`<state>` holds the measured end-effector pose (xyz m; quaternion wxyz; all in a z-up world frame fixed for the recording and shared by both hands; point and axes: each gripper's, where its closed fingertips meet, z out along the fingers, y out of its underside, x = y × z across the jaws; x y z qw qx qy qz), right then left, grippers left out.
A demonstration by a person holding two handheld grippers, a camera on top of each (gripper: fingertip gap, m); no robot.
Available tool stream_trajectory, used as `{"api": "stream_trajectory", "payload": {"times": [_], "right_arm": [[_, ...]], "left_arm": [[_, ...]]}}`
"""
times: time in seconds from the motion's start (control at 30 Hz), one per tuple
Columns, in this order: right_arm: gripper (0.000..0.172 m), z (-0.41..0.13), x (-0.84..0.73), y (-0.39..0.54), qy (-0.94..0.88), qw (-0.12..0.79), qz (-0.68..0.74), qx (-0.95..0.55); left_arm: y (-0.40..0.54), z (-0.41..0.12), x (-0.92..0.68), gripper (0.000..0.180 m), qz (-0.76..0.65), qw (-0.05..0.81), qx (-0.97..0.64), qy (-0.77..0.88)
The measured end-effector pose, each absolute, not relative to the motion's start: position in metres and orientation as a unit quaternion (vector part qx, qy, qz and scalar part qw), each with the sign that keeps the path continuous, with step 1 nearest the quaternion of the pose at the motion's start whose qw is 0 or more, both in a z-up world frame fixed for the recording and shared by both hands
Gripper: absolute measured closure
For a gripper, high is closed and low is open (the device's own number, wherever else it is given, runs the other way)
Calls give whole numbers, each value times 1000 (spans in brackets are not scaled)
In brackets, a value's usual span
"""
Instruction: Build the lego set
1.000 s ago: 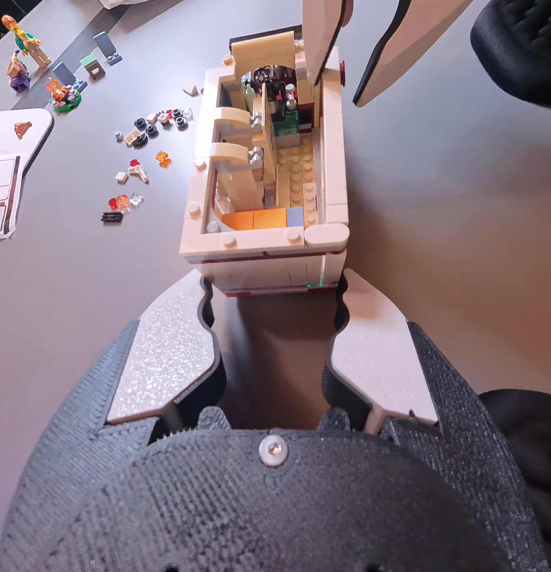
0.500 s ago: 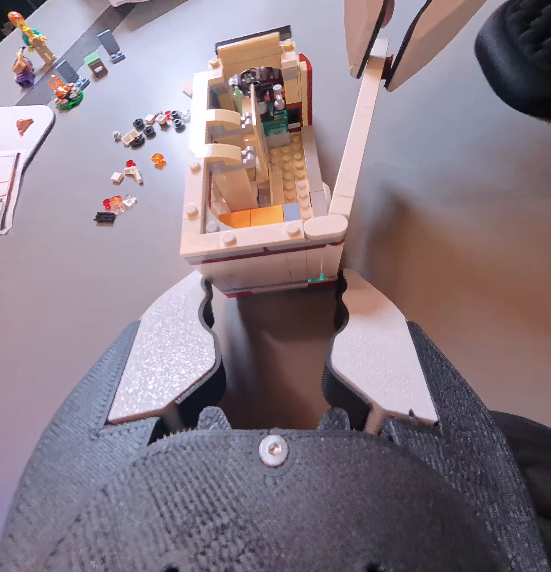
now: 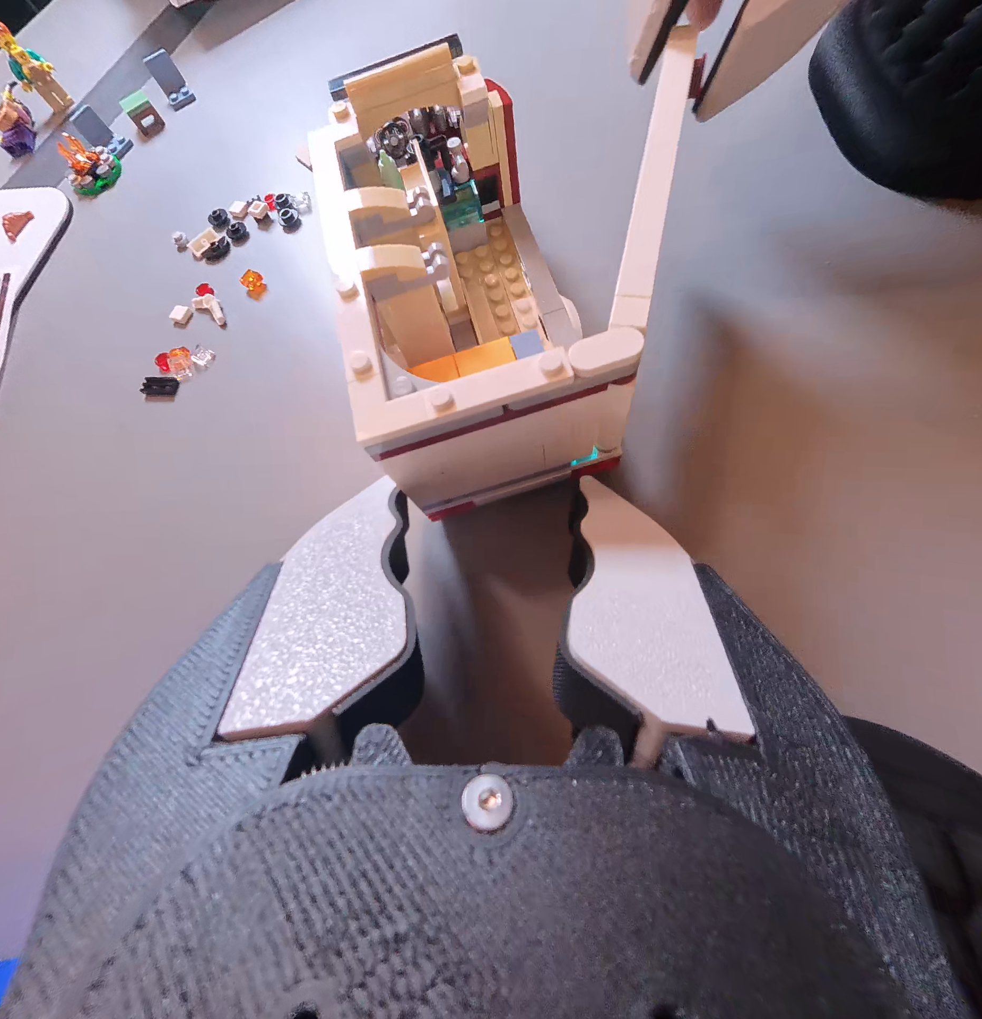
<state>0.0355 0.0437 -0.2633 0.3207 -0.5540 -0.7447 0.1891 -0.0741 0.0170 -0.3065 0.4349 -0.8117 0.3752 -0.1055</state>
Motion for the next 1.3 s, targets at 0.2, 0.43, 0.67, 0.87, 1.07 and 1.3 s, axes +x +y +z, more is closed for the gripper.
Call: {"api": "stream_trajectory", "payload": {"times": [0.2,0.43,0.67,0.87,1.07,1.3], "right_arm": [[156,-263,56,23,-710,348,153,-593],[157,-262,71,7,-672,380,128,-623],[156,-262,85,30,-673,382,106,-624],[165,-261,105,69,-660,375,87,-645],[146,-254,109,66,-674,387,126,-616],[125,-258,85,93,-709,397,133,-568]], "left_arm": [[15,-306,-70,137,-82,439,-805,391],[10,-299,-70,121,-66,448,-775,441],[2,-257,-54,123,6,449,-656,607],[7,-270,-26,133,50,344,-593,726],[4,-276,-12,144,31,335,-566,752],[5,-276,-5,145,32,354,-571,740]]}}
